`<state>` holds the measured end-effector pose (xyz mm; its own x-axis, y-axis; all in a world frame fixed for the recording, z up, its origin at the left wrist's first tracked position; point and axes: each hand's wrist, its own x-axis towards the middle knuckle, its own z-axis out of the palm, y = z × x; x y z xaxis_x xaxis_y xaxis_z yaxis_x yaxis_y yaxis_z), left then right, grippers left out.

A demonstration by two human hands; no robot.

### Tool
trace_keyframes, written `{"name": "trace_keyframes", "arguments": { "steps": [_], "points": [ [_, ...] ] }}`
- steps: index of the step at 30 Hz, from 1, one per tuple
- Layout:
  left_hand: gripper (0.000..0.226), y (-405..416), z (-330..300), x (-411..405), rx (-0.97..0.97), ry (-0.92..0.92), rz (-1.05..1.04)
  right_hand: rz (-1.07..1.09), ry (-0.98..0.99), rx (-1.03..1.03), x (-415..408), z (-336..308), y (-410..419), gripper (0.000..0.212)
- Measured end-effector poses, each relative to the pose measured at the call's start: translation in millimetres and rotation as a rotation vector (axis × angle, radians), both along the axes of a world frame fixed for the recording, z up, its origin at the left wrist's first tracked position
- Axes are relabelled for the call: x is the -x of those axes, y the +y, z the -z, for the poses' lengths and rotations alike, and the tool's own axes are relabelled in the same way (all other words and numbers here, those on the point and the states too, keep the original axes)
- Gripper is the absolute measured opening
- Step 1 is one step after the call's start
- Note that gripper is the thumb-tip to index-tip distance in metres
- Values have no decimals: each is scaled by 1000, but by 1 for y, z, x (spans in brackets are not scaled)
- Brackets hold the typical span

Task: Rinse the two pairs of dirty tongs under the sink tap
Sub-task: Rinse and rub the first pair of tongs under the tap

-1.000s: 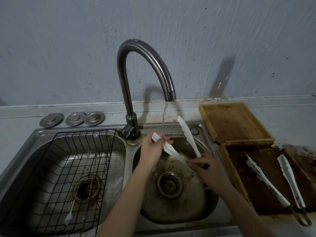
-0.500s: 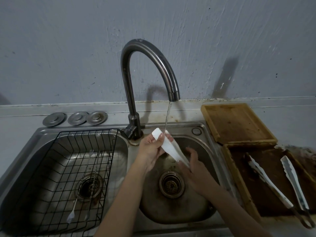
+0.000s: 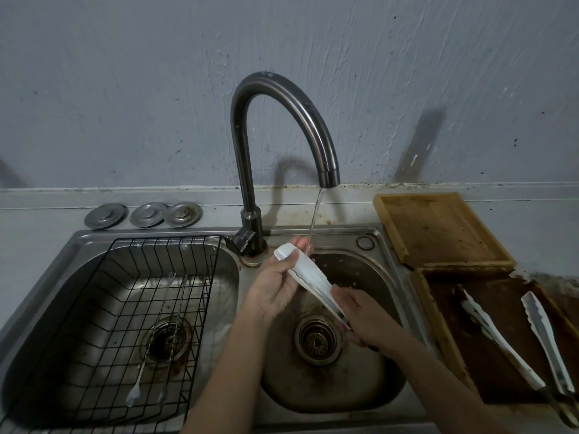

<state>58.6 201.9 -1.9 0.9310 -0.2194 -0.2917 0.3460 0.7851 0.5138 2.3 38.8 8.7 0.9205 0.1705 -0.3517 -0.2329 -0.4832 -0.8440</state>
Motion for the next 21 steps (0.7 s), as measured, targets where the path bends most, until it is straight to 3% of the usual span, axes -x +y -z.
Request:
{"name": "trace_keyframes", "arguments": {
  "steps": [2,8,13,16,19,21],
  "points": [
    [26,-3,-2,0,91,-80,8,4,104,-129,1,-4,-1,46],
    [24,-11,3,6,-41,-129,200,20,287,-326,3,-9,-9,56],
    [23,5,-1,9,-389,-216,454,89,441,-484,12,3,-16,50],
    [33,10,-5,9,-632,-310,469,104,481,-576,16,5,-16,49],
    [29,7,-4,12,-745,-363,440,130,485,-606,14,2,-13,48],
    [22,4,1,13,-719,-357,464,139,480,-596,12,-1,-14,51]
  ]
}}
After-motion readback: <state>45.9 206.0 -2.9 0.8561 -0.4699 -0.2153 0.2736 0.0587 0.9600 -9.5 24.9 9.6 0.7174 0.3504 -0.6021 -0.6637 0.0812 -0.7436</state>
